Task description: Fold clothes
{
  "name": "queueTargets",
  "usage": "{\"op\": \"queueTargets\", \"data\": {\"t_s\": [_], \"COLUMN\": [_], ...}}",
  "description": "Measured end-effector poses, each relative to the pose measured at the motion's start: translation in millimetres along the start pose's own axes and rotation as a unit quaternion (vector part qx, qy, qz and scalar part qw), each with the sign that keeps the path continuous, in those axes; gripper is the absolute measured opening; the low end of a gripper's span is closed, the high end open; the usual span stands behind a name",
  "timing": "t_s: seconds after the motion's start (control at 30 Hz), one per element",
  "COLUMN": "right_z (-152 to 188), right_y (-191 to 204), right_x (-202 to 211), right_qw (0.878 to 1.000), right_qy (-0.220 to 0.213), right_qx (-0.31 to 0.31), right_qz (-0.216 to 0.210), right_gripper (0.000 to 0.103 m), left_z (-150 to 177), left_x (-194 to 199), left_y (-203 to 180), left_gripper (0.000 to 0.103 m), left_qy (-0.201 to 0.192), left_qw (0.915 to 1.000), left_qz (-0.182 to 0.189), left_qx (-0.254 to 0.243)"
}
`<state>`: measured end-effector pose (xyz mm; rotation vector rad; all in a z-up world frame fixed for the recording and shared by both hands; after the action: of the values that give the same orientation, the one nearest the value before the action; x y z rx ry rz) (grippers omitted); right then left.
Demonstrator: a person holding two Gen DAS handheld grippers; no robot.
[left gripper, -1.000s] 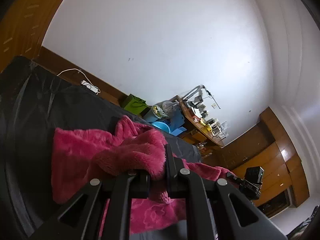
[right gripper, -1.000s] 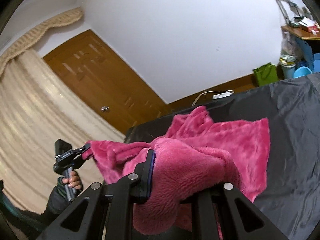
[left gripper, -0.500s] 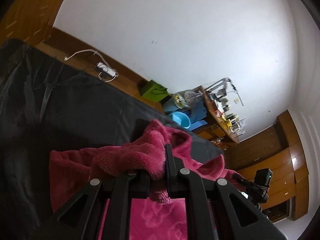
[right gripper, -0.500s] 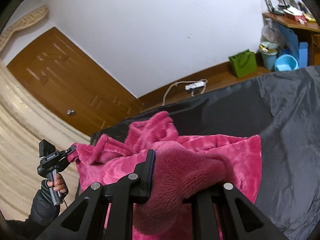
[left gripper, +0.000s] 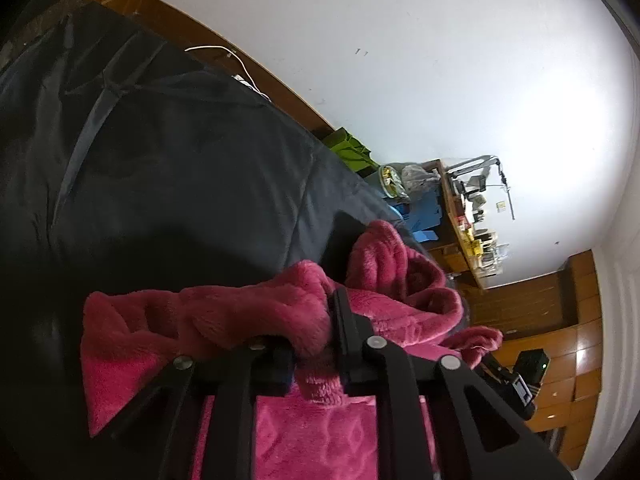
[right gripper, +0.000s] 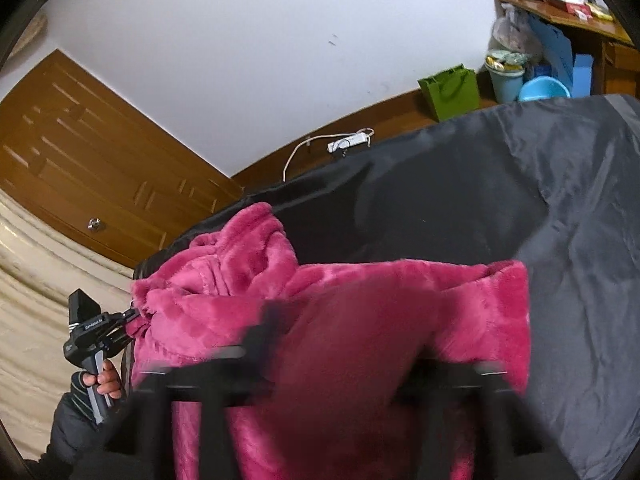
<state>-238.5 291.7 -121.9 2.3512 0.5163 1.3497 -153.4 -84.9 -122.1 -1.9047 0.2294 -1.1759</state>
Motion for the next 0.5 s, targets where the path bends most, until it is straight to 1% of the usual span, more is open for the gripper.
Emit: {"op": "queueTargets", "data": {"t_s": [0.03, 0.07, 0.1, 0.17, 0.2, 0.23, 0.3, 0.33, 0.4, 0.47, 0.5], "right_z": [-2, -4, -5, -6, -7, -5, 0, 6, 18, 33, 42], "right_y": [0, 0, 1, 3, 4, 11, 26, 38, 57, 76, 85], "right_x": [6, 12, 18, 30, 36, 39, 41, 38, 30, 19, 12], "right_qw": [1.0, 1.0, 0.999, 0.998, 0.998, 0.998, 0.999, 0.999, 0.995, 0.989, 0.984], "right_qy": [-0.011, -0.021, -0.029, -0.043, -0.051, -0.048, -0.034, -0.018, 0.009, 0.039, 0.055], "right_qx": [-0.007, -0.017, -0.021, -0.025, -0.026, -0.014, 0.02, 0.048, 0.096, 0.14, 0.161], "right_qz": [-0.007, -0.015, -0.02, -0.027, -0.031, -0.027, -0.013, 0.002, 0.022, 0.04, 0.045], "right_gripper": [0.081, 0.081, 0.081, 0.081, 0.081, 0.081, 0.081, 0.081, 0.081, 0.081, 0.081], "left_z": [0, -2, -4, -5, -4, -2, 3, 7, 15, 26, 33], "left_x": [4, 9, 15, 34, 43, 48, 58, 61, 64, 62, 59], "left_y": [-1, -2, -3, -7, -10, -15, -26, -35, -52, -63, -66], "left_gripper": [0.028, 0.041, 0.057, 0.071, 0.073, 0.073, 0.073, 0.073, 0.073, 0.073, 0.073], "left_qy": [-0.003, -0.009, -0.019, -0.051, -0.065, -0.071, -0.072, -0.066, -0.045, -0.016, 0.003], "left_qw": [0.9999, 0.9998, 0.9994, 0.9962, 0.9941, 0.9934, 0.9944, 0.9951, 0.9938, 0.9892, 0.9867], "left_qz": [0.009, 0.016, 0.027, 0.064, 0.08, 0.086, 0.077, 0.064, 0.034, 0.01, 0.006], "left_qx": [0.005, 0.008, 0.014, 0.03, 0.033, 0.028, -0.007, -0.037, -0.096, -0.145, -0.163]}}
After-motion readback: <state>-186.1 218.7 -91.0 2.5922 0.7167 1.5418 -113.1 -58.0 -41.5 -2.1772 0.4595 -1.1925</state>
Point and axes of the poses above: each gripper's, at about its wrist camera, not at the fingertips, and x roughly against the way its jaws point, y to its left, z to its underside, the point moved 2 cm from there along -x, roughly the way its jaws point, and after that the axes turned 3 degrees about x, right-handed, at the moved point
